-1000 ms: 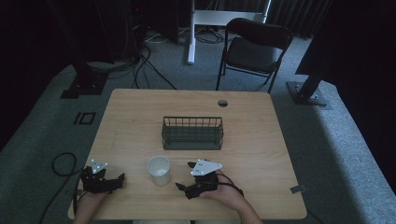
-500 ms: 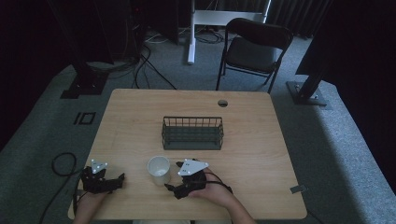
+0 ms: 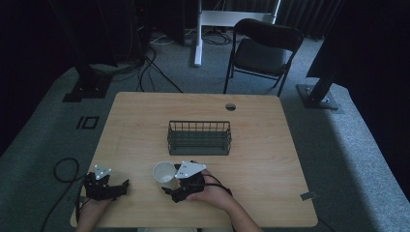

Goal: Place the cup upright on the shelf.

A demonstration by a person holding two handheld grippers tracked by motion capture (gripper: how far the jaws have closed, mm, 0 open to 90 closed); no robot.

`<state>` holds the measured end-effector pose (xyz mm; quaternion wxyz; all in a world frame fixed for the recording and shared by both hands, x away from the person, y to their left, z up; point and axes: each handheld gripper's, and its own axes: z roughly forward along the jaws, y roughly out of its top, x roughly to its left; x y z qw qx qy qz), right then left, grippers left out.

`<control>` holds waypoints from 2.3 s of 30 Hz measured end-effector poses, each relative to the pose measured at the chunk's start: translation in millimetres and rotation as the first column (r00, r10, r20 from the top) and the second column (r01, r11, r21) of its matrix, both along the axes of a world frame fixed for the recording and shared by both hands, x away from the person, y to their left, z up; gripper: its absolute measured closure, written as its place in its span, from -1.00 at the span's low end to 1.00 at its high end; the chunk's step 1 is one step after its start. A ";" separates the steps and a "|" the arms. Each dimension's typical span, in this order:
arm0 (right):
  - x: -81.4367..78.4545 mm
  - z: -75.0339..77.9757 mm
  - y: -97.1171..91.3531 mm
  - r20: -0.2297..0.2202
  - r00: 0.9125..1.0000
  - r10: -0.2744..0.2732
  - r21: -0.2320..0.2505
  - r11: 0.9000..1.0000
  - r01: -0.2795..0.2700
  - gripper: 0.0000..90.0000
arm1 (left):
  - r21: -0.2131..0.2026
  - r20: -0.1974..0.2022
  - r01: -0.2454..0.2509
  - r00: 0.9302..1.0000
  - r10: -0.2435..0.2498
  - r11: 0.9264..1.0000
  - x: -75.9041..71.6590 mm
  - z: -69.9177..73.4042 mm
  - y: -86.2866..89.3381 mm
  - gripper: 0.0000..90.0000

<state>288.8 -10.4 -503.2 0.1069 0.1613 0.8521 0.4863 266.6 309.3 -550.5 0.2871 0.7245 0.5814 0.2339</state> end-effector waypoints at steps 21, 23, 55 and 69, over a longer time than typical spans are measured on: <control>9.7 5.4 22.9 0.019 1.000 -0.007 0.008 1.000 0.007 -0.56 | 0.001 0.000 0.001 1.000 -0.001 1.000 0.0 0.0 0.1 -0.99; 9.1 6.2 23.5 0.024 1.000 -0.004 0.001 1.000 0.004 -0.56 | 0.001 -0.001 0.001 1.000 -0.001 1.000 0.0 0.0 0.1 -0.99; 30.9 85.7 20.8 0.093 0.994 -0.057 0.131 0.990 0.044 -0.56 | 0.000 -0.002 0.001 1.000 -0.001 1.000 0.0 0.1 0.1 -0.98; 46.4 115.0 19.2 0.153 0.977 -0.149 0.174 0.977 0.121 -0.56 | -0.001 -0.001 0.000 1.000 0.000 1.000 0.0 0.0 0.0 -0.98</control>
